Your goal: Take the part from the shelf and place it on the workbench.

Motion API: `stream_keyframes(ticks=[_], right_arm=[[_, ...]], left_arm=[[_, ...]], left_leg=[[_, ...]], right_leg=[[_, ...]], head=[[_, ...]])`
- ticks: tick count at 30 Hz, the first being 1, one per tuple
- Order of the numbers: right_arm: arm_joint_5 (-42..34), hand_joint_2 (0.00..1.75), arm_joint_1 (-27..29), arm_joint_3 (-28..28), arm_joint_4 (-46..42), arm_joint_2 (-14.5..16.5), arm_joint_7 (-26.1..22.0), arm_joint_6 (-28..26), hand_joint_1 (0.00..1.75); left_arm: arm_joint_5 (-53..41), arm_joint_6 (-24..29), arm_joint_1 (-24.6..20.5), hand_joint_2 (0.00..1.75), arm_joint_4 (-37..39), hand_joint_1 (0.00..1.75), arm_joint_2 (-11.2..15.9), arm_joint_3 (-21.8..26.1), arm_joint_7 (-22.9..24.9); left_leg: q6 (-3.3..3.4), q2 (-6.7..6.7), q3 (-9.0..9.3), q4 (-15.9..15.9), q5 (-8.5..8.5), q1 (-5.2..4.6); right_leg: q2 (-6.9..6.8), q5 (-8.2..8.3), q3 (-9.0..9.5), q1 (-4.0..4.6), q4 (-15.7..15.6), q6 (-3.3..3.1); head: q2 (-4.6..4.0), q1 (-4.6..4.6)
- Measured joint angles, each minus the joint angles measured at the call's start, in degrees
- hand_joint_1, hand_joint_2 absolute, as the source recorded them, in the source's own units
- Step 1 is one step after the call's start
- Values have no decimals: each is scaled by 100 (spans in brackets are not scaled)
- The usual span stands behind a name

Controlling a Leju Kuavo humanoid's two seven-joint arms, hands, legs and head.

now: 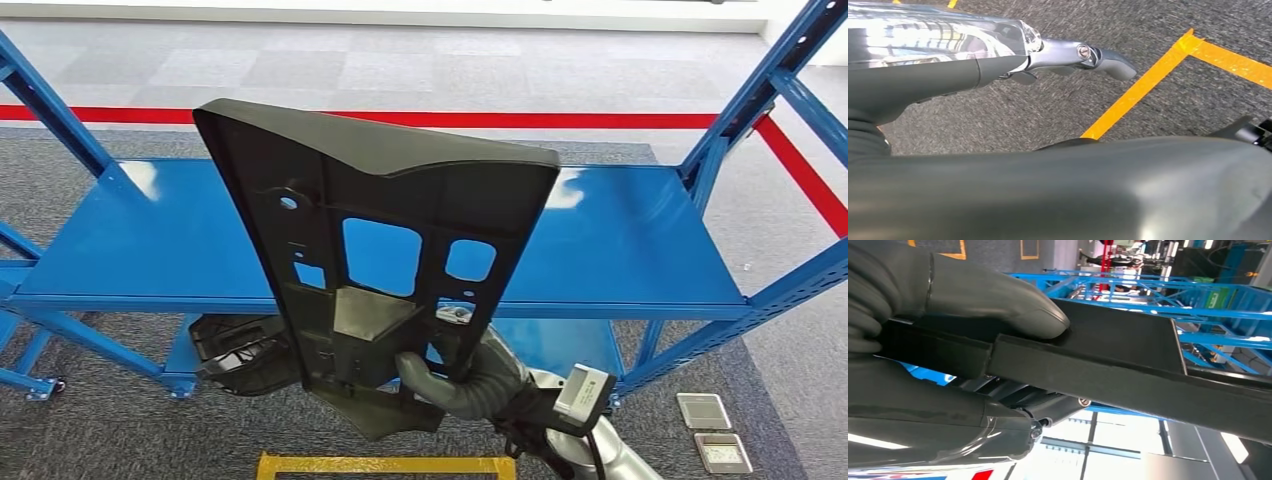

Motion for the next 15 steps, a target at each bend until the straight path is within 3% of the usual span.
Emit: stream_keyframes(ticks=[2,3,4,7,8,11,13,15], right_arm=[[0,175,5,0,21,-9,0,0,175],[0,175,5,0,30,-12,0,0,175],[0,175,3,0,37,-13,0,0,175],[0,175,-16,0,40,-12,0,-1,175],[0,175,-22,0,40,-12,0,-1,175],[0,175,-35,0,42,-10,0,-2,175],[0,175,-55,0,43,-2,0,-2,175],[0,175,-66,0,44,8,0,-2,175]], left_arm=[[0,-1,4,175,0,0,0,1,0],[0,-4,6,175,0,0,0,2,0],[-1,-12,6,175,0,0,0,2,0],[-2,-47,2,175,0,0,0,2,0],[-2,-52,-2,175,0,0,0,2,0],[-2,-57,-8,175,0,0,2,2,0],[-1,-58,-5,175,0,0,7,2,0],[-1,-58,-5,175,0,0,10,2,0]], left_leg=[[22,13,-53,4,43,-19],[23,16,-78,7,64,-26],[16,16,-97,10,85,-31],[-37,13,-137,32,138,-48],[-64,13,-155,43,159,-54],[-155,9,-205,56,224,-41],[-220,-4,-279,210,38,-24],[-290,-10,-465,786,-443,0]], right_leg=[[1,-265,-156,2,574,7],[0,-242,-107,2,597,6],[0,-115,59,3,377,-1],[6,306,720,22,-744,-54],[10,349,802,35,-928,-78],[8,414,761,54,-992,-173],[-20,502,682,30,-1005,-256],[-54,598,553,21,-1004,-302]], head=[[0,-1],[0,-1],[0,-1],[0,-1],[0,-1],[0,-2],[0,-5],[0,-9]])
